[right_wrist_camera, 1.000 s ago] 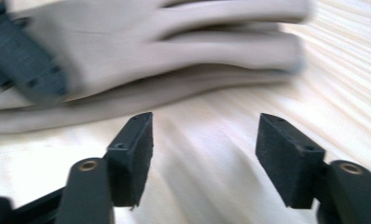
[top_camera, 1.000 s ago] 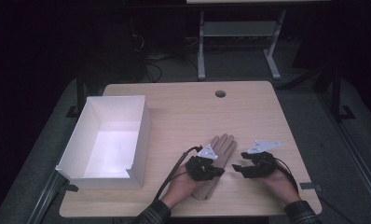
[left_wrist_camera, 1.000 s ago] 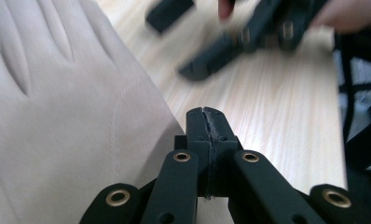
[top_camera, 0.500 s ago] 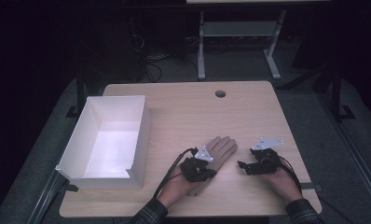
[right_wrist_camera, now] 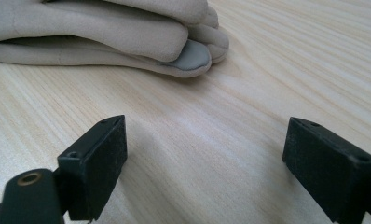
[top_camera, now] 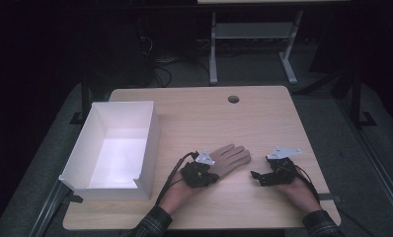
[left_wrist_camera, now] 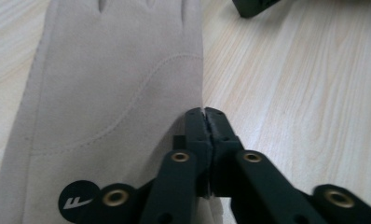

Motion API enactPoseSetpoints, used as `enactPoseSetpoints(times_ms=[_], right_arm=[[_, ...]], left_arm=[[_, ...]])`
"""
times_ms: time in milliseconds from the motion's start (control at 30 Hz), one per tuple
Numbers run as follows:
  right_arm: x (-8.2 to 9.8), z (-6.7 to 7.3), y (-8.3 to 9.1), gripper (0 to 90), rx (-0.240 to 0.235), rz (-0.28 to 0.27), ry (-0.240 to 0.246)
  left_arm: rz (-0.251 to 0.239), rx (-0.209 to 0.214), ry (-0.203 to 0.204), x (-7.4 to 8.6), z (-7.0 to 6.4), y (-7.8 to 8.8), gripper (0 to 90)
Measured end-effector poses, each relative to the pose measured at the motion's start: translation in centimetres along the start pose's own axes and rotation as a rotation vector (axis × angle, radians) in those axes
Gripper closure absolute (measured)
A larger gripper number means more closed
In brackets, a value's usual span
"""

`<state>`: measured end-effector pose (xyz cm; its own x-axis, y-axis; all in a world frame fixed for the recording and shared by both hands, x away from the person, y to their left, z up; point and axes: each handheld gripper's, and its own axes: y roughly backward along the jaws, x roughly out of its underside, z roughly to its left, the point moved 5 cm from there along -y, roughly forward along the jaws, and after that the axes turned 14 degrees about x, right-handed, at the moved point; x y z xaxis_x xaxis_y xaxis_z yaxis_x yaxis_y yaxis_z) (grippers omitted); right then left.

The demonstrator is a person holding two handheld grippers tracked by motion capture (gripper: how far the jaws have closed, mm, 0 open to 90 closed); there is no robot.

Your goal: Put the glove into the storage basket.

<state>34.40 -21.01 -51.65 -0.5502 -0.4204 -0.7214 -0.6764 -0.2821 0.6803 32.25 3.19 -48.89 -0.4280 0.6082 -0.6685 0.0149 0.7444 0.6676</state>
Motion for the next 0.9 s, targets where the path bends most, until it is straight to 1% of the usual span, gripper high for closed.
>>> enactPoseSetpoints(times_ms=[67,100,133,167,200,233,267,333,367,400,433,567,600,633,667,700,733,800,833,867,900], right_arm=[[0.0,0.0,0.0,13.2,0.0,0.0,0.0],[0.0,0.0,0.0,13.2,0.0,0.0,0.0],[0.0,0.0,0.0,13.2,0.0,0.0,0.0],[0.0,0.0,0.0,13.2,0.0,0.0,0.0],[0.0,0.0,0.0,13.2,0.0,0.0,0.0],[0.0,0.0,0.0,13.2,0.0,0.0,0.0],[0.0,0.0,0.0,13.2,0.0,0.0,0.0],[0.0,0.0,0.0,13.2,0.0,0.0,-0.001],[0.0,0.0,0.0,13.2,0.002,0.0,-0.001],[0.0,0.0,0.0,13.2,0.002,0.0,-0.001],[0.0,0.0,0.0,13.2,0.002,0.0,-0.001],[0.0,0.0,0.0,13.2,0.002,0.001,-0.002],[0.0,0.0,0.0,13.2,0.002,0.001,-0.004],[0.0,0.0,0.0,13.2,0.002,0.001,-0.003],[0.0,0.0,0.0,13.2,0.002,0.001,-0.003],[0.0,0.0,0.0,13.2,0.002,0.001,-0.003],[0.0,0.1,0.0,13.2,0.002,0.001,-0.004],[0.0,0.1,0.0,13.2,0.002,0.001,-0.003],[0.0,0.1,0.0,13.2,0.001,0.002,-0.003],[0.0,0.1,0.0,13.2,0.001,0.002,-0.003],[0.0,0.1,0.0,13.2,0.002,0.002,-0.003]], left_arm=[[-0.016,-0.013,-0.009,-0.5,0.0,0.3,78.2],[-0.017,-0.017,-0.013,-0.7,0.0,0.5,73.4],[-0.025,-0.017,-0.014,-1.2,0.1,0.8,65.6],[-0.024,-0.02,-0.022,-1.4,0.2,1.0,62.4],[-0.037,-0.023,-0.015,-1.6,0.3,1.1,58.7],[-0.037,-0.023,-0.015,-1.6,0.3,1.1,55.1],[-0.038,-0.032,-0.021,-1.8,0.5,1.3,55.1],[-0.032,-0.046,-0.029,-2.0,0.9,1.6,49.3],[-0.034,-0.054,-0.03,-2.2,1.1,1.7,44.0],[-0.041,-0.059,-0.028,-2.4,1.3,1.7,44.0],[-0.031,-0.068,-0.039,-2.5,1.5,1.8,41.1],[-0.034,-0.101,-0.054,-3.0,2.5,1.6,26.4],[-0.039,-0.1,-0.051,-3.0,2.7,1.4,24.9],[-0.035,-0.101,-0.051,-3.0,2.8,1.2,20.2],[-0.025,-0.103,-0.054,-2.9,3.0,1.0,20.2],[-0.009,-0.103,-0.051,-2.7,3.2,0.5,17.3],[0.003,-0.103,-0.054,-2.6,3.3,0.2,16.4],[0.007,-0.104,-0.055,-2.6,3.3,0.0,15.4],[0.023,-0.104,-0.058,-2.5,3.3,-0.4,15.1],[0.023,-0.104,-0.058,-2.5,3.3,-0.4,15.2],[0.035,-0.109,-0.065,-2.4,3.4,-0.7,15.2]])
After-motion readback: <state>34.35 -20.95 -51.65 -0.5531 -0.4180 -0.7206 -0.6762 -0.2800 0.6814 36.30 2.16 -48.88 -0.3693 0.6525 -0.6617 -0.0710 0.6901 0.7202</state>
